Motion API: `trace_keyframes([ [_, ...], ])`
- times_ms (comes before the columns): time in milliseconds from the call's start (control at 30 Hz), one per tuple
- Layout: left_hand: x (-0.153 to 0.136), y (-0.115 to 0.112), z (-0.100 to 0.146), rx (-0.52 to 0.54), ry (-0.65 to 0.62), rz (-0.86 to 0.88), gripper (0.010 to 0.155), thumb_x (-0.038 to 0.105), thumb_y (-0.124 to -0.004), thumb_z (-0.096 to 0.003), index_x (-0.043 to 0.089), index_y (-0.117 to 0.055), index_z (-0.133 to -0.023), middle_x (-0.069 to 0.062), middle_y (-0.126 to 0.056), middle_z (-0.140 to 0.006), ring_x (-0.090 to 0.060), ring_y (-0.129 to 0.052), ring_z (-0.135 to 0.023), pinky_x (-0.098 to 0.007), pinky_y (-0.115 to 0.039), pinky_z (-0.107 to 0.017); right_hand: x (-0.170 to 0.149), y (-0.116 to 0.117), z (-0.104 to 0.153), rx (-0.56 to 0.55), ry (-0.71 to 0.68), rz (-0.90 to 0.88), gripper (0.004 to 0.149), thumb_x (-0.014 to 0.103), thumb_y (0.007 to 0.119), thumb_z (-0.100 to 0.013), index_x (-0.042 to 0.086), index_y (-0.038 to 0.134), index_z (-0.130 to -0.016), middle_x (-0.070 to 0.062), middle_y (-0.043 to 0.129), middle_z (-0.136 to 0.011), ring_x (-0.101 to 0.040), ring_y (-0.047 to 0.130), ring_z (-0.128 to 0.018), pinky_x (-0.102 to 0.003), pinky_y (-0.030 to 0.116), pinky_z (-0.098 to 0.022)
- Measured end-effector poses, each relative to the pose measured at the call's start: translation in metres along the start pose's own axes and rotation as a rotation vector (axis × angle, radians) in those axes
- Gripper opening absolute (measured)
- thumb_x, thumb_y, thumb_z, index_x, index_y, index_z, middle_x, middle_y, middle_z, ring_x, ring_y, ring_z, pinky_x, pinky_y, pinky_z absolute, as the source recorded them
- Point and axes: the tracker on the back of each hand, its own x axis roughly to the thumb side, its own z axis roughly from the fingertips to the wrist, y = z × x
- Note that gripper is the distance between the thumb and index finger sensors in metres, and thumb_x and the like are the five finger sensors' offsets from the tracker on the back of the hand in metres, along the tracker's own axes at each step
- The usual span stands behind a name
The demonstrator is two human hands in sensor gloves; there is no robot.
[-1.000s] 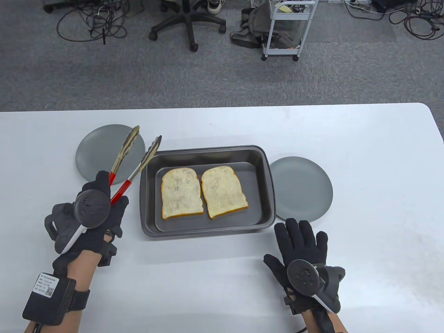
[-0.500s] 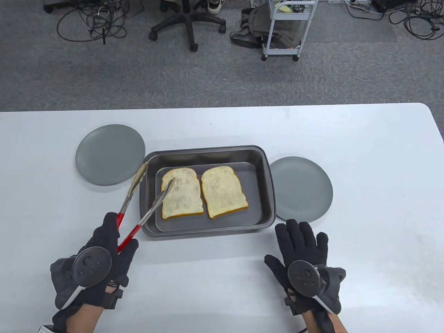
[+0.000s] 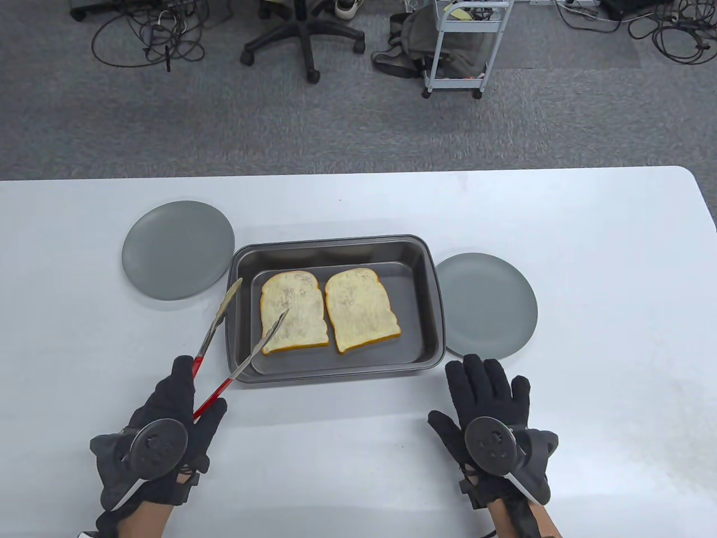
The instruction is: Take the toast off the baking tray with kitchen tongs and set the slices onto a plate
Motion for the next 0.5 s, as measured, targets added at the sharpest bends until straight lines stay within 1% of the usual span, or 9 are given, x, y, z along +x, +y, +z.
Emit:
trace_keyframes([
  [167,0.0012,-0.0013,0.0006,-0.001,-0.002,-0.027,0.091,0.062,-0.084,-0.0396,0.015,-0.046,-0.107,-0.013,-0.083,-0.092,-0.024,-0.103,-0.056,-0.041,-0.091,-0.044,0.0003,0.0004,-0.0003,-0.002,-0.001,0.0,0.081,0.06,0.088,-0.033,0.028,0.062,-0.104,-0.007,0.06,-0.115,-0.042,0.06,-0.107,-0.074,0.042,-0.074],
  [500,-0.0022,0.0008,-0.0012,-0.006,0.016,-0.009,0.09,0.062,-0.084,-0.0397,0.015,-0.046,-0.107,-0.013,-0.083,-0.092,-0.025,-0.103,-0.056,-0.041,-0.091,-0.044,-0.0036,-0.0001,-0.0025,0.004,0.024,-0.015,0.082,0.06,0.087,-0.033,0.028,0.062,-0.104,-0.007,0.059,-0.115,-0.042,0.06,-0.107,-0.074,0.042,-0.074],
])
